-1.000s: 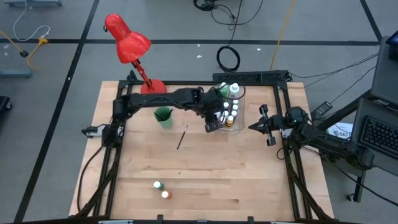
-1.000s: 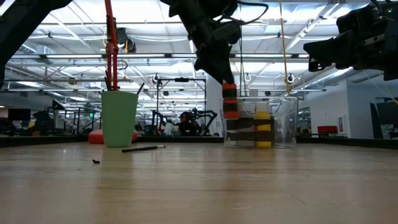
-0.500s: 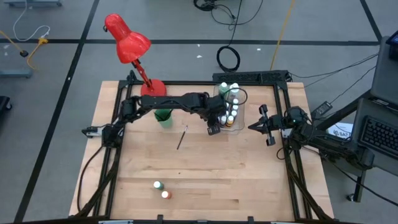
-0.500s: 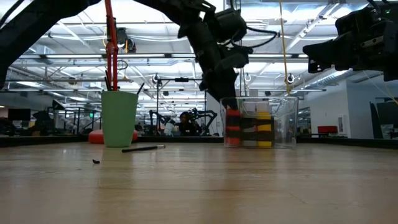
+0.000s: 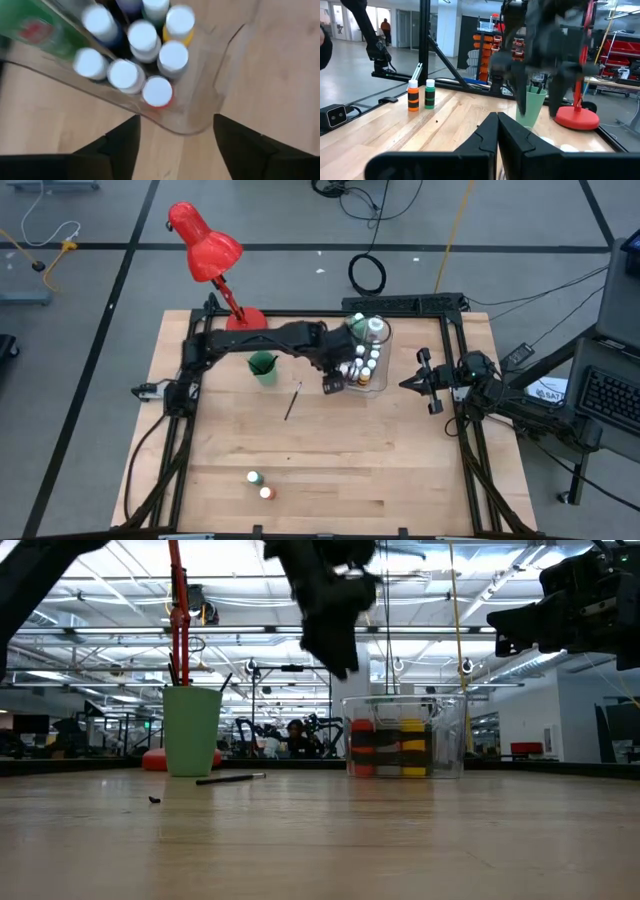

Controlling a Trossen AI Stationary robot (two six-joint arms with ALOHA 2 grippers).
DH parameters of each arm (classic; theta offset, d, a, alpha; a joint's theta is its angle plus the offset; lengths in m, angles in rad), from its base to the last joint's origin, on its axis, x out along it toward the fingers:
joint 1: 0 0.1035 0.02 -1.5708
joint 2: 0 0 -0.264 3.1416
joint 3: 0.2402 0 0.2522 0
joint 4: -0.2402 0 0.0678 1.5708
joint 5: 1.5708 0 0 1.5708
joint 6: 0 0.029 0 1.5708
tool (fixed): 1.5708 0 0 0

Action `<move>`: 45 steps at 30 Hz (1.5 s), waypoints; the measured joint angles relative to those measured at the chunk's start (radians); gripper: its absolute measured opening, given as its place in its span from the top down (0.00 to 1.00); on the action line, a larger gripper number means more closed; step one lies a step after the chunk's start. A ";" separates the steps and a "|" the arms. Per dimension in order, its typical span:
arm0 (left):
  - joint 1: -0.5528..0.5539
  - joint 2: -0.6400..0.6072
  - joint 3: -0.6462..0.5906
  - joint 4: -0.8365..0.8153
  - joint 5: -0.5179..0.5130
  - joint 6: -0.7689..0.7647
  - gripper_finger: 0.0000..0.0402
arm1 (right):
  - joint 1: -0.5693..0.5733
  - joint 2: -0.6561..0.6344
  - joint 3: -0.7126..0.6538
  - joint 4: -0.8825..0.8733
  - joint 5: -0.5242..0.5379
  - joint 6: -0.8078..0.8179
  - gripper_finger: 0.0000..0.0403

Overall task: Pick & Place Paint Supplies
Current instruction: Put the small green paint bottle into the transparent bin

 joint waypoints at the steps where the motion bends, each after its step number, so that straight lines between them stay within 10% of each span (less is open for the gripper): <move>1: -0.001 -0.026 0.000 -0.005 0.000 -0.001 0.36 | 0.000 0.000 0.000 0.000 0.000 0.000 0.99; 13: -0.223 -0.382 -0.034 -0.422 -0.003 -0.089 0.35 | 0.000 0.000 0.000 -0.005 0.000 0.000 0.99; 26: -0.790 -0.532 -0.537 -0.262 -0.249 -0.669 0.52 | 0.000 0.000 0.000 -0.018 0.000 0.018 0.99; 45: -0.956 -0.528 -0.673 0.012 -0.247 -0.770 0.17 | 0.000 0.002 0.000 -0.031 -0.001 0.020 0.99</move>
